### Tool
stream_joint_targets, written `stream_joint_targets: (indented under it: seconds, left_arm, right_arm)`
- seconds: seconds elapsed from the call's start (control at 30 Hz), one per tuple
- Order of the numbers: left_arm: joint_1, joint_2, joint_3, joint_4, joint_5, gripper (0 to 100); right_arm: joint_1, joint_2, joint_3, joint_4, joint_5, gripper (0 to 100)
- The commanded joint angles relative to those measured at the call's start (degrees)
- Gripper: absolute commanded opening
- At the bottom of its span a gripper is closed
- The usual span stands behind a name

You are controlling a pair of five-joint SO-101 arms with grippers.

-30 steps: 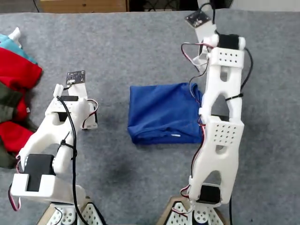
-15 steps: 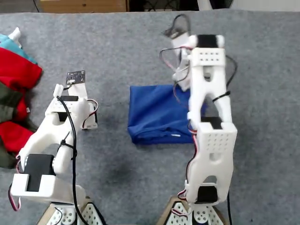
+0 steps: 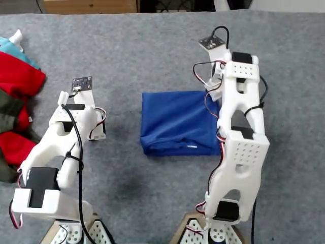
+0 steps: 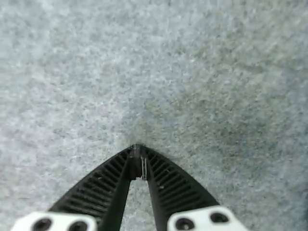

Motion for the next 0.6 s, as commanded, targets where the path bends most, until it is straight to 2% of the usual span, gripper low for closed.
stream_joint_targets:
  seconds: [0.0,0.23,0.33,0.43,0.57]
  left_arm:
    - [-1.5,-1.5,-0.2,-0.9,0.4,3]
    - [0.6,-1.5,-0.5,-0.9,0.2,3]
    - [2.9,-2.0,-0.7,-0.9,-3.7,3]
    - [5.0,-2.1,-4.7,0.0,-4.1,3]
    - [6.9,-1.6,-12.4,3.1,-4.0,3]
  right_arm:
    - [0.5,-1.3,-1.9,2.6,-0.1,1.5]
    - [0.2,-6.5,-14.5,16.4,-0.3,1.5]
    - [0.1,-10.0,-19.1,23.5,-0.6,1.5]
    - [1.3,-17.6,-12.4,23.3,-1.5,1.5]
    - [-3.1,-29.5,6.8,22.6,-1.1,1.5]
